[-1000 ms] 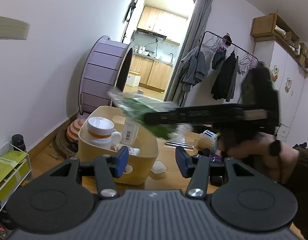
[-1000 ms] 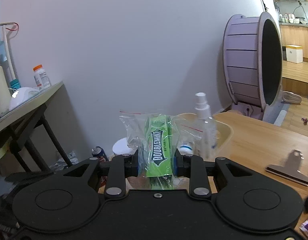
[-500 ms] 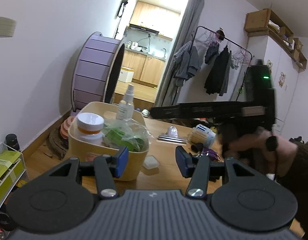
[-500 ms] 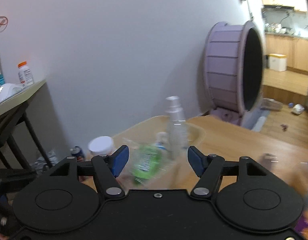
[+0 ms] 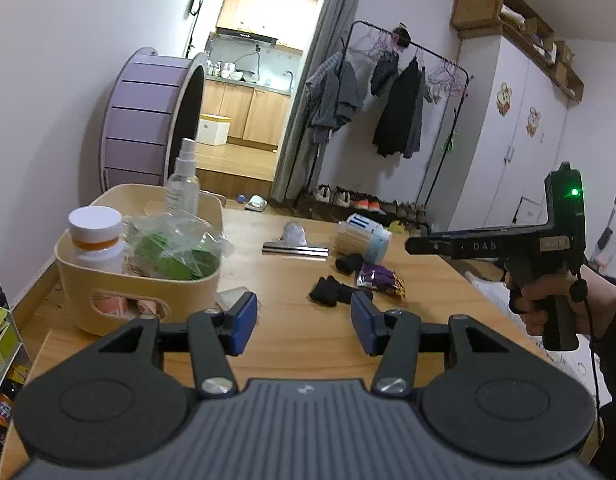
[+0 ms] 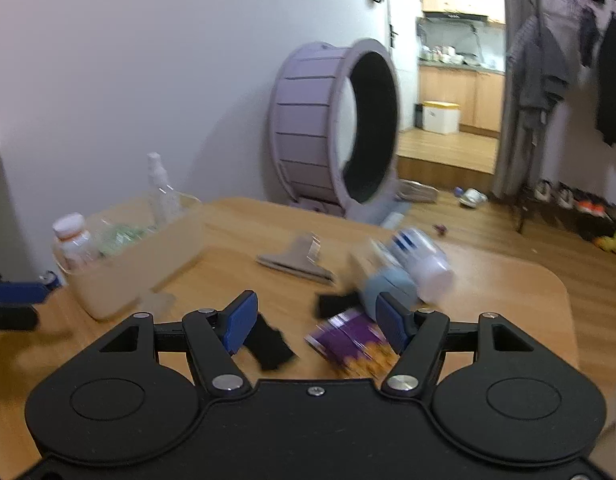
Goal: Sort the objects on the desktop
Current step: 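Grasp the purple snack bag with the right tool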
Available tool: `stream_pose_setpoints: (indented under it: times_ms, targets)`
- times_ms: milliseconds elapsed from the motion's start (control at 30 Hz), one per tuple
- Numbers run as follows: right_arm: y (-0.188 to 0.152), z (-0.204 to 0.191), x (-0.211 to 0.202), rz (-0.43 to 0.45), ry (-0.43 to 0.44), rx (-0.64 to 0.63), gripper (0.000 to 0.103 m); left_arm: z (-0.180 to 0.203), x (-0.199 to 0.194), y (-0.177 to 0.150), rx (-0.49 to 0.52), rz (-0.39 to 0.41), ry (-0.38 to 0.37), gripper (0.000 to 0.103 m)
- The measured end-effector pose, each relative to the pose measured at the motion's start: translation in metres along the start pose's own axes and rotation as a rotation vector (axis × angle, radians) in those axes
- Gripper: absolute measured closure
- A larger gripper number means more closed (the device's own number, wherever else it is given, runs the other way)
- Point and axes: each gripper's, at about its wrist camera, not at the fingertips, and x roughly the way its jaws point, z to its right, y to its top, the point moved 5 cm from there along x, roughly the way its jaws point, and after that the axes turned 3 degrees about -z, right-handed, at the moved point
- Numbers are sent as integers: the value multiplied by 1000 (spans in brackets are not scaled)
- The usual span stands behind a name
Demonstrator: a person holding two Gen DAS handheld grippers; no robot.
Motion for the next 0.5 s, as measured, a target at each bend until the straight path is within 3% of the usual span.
stream_pose_setpoints:
  times_ms: [167,500]
  targets:
    - [-17,17,23,-36,-29,-4,38,3,6,-4,10,-20,5,52]
    - [-31,15,46,-70,6,-72,34,8,13,-9,25,-52,-14,52]
